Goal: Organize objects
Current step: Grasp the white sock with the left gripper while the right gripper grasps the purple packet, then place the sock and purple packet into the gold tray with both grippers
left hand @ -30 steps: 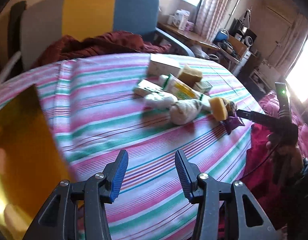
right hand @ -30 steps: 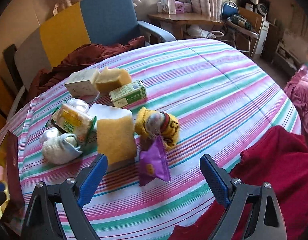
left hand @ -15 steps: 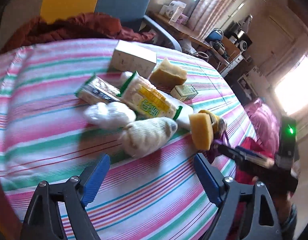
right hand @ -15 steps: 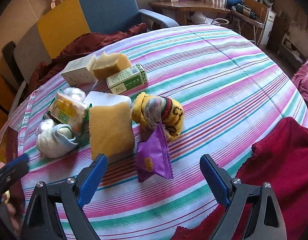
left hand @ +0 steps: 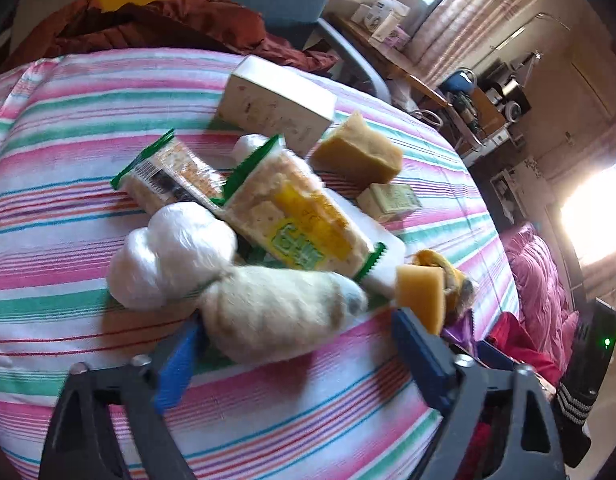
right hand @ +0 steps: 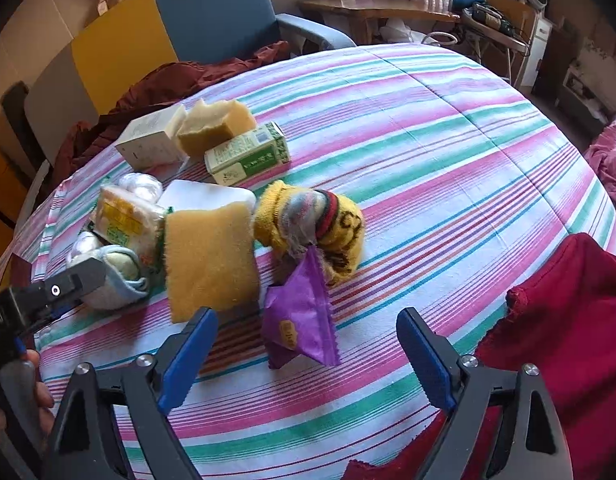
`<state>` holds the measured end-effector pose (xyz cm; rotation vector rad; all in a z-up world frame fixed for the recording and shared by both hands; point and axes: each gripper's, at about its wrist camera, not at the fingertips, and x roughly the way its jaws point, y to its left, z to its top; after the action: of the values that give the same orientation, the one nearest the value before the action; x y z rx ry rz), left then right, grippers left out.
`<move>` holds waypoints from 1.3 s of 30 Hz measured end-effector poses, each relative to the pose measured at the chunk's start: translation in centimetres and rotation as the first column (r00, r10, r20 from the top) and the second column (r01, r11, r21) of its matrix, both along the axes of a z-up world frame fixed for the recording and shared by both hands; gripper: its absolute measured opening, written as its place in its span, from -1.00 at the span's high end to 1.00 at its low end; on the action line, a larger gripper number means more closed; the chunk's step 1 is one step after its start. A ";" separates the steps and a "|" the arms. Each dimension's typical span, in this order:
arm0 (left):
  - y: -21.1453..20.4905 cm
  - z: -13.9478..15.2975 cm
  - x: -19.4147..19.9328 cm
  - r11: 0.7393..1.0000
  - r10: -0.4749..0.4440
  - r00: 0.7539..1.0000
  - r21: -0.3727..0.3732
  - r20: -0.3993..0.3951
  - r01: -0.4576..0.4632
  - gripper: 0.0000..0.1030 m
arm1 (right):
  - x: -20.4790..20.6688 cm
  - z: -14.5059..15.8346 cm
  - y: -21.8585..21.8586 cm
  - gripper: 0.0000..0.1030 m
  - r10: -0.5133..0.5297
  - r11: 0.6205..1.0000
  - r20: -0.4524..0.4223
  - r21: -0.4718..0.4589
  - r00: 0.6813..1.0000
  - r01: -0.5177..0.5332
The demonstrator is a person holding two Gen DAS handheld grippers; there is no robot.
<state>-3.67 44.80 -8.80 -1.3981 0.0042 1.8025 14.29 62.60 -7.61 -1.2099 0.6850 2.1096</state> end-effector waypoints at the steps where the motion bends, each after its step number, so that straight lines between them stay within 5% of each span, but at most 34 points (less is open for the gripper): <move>1: -0.1 -0.2 -0.2 1.000 0.013 1.000 -0.004 0.001 -0.013 -0.50 | -0.1 -0.1 0.1 -0.56 0.001 1.000 0.001 -0.004 1.000 -0.001; 7: -1.1 -0.3 0.0 0.999 -0.042 0.998 0.009 -0.049 0.042 -0.12 | -0.8 -1.0 -0.2 0.27 0.041 0.999 0.043 0.002 0.998 -0.041; 16: -4.6 0.1 2.5 0.992 -0.122 0.986 0.012 -0.113 0.124 -0.07 | -0.6 0.4 -0.9 0.29 0.060 0.996 0.049 0.067 0.997 -0.063; 26: -9.1 1.7 4.3 0.993 -0.113 0.984 0.026 -0.136 0.118 -0.07 | -0.3 4.6 -3.7 0.29 0.176 0.976 -0.134 0.154 0.975 -0.154; 33: -13.9 4.3 3.9 0.997 -0.041 0.981 0.052 -0.189 0.051 -0.07 | -1.2 6.3 -7.0 0.29 0.298 0.946 -0.213 0.193 0.931 -0.259; 39: -20.8 6.5 1.8 0.991 0.109 0.970 0.094 -0.218 -0.090 -0.07 | -3.4 6.7 -10.9 0.29 0.394 0.916 -0.219 0.171 0.893 -0.363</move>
<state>-1.83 24.02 -2.30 -1.1497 -0.0241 2.0118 10.92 51.72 -0.91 -1.0855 0.4341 2.6219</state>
